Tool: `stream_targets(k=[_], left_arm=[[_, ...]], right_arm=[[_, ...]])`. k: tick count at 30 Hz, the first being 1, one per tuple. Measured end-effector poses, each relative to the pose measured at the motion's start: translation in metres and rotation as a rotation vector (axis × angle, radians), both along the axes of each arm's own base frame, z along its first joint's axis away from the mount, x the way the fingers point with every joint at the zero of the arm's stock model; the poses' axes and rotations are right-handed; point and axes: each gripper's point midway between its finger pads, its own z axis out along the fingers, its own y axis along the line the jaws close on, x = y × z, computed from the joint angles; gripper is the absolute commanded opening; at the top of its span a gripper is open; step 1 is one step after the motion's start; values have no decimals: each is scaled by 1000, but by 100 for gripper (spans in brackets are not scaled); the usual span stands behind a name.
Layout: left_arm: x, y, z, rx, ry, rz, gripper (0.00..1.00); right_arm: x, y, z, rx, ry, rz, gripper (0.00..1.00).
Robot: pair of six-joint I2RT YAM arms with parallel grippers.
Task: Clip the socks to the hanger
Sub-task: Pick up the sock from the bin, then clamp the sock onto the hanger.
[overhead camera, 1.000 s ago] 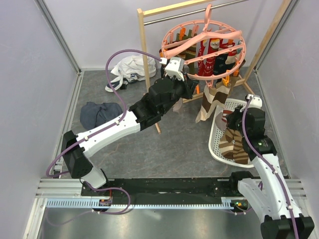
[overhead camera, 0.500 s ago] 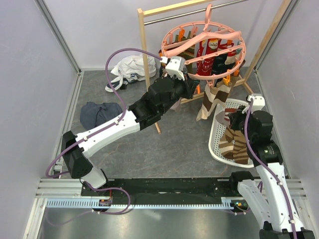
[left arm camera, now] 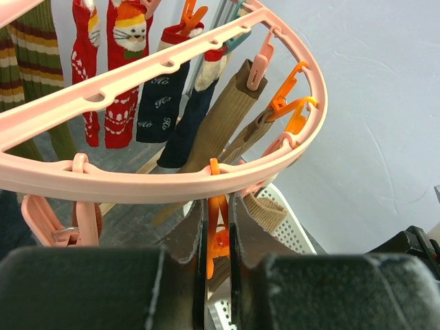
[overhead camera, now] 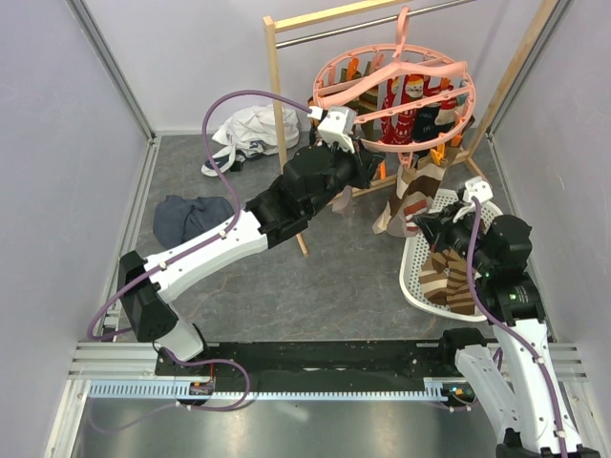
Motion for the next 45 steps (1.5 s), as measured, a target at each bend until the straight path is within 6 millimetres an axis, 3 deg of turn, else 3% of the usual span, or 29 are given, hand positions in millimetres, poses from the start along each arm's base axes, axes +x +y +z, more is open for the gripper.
stream_targets(k=[7, 14, 22, 31, 45], left_arm=[[0, -7, 4, -7, -5, -19, 3], [2, -10, 3, -6, -4, -24, 3], [1, -11, 3, -6, -5, -31, 3], [-2, -14, 5, -17, 1, -52, 2], [-3, -15, 6, -25, 7, -55, 2]], right_arm=[[-1, 42, 20, 118, -28, 253, 1], [-15, 60, 36, 172, -49, 381, 0], [0, 66, 60, 218, -117, 396, 0], [22, 69, 67, 244, -128, 379, 0], [26, 74, 68, 252, -134, 384, 0]])
